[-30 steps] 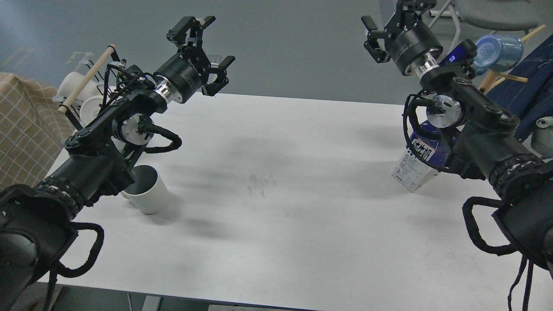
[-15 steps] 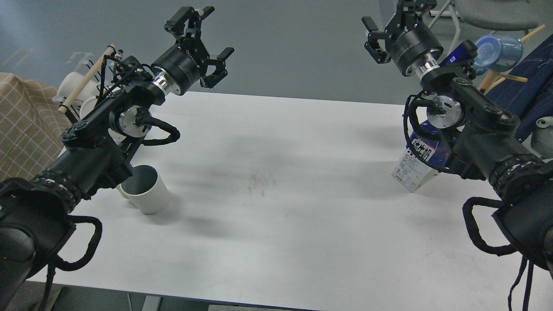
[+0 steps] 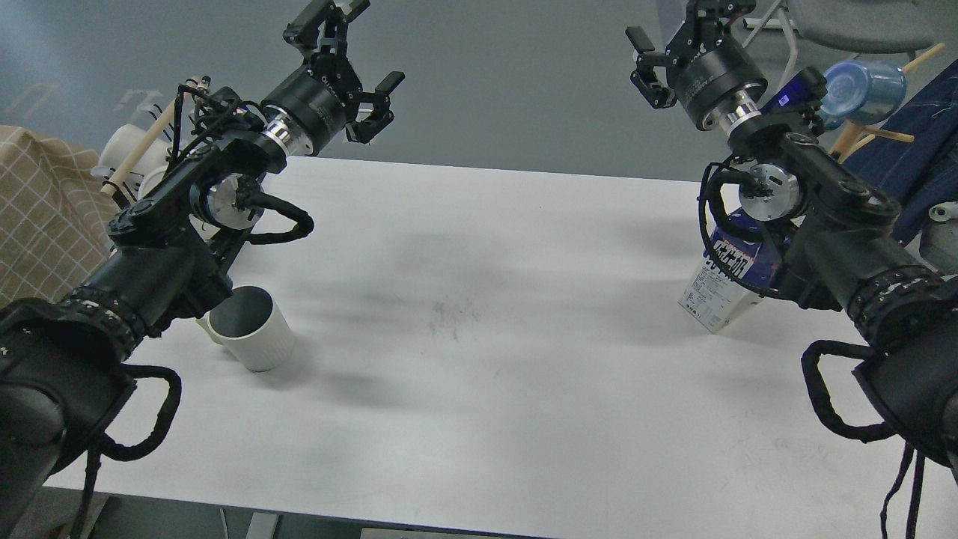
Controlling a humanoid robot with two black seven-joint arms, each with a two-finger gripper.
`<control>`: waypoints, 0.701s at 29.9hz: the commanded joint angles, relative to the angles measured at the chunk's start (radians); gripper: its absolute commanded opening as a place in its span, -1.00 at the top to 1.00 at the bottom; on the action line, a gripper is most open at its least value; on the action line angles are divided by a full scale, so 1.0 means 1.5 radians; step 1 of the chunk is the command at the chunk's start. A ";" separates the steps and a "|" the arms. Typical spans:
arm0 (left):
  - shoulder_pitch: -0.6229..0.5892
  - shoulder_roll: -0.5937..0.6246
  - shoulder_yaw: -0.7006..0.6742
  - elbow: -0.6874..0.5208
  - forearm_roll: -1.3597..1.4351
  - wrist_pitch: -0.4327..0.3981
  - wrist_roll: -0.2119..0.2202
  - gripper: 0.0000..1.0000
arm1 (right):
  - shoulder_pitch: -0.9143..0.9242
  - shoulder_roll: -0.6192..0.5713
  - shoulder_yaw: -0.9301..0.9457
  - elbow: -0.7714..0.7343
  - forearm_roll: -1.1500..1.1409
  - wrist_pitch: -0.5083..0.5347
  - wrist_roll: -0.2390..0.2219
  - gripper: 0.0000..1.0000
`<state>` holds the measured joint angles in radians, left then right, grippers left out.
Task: Place cup and milk with both arms
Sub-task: 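Raise the left gripper up and away from the white mug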
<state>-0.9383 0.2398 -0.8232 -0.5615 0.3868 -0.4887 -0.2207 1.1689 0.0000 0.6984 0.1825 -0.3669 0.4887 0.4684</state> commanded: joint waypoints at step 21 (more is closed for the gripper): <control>0.003 0.010 -0.011 -0.023 0.003 0.000 -0.026 -0.96 | 0.028 0.000 -0.001 -0.001 -0.004 0.000 0.002 -1.00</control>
<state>-0.9377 0.2532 -0.8375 -0.5859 0.3914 -0.4887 -0.2590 1.2073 0.0000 0.6964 0.1830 -0.3724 0.4887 0.4670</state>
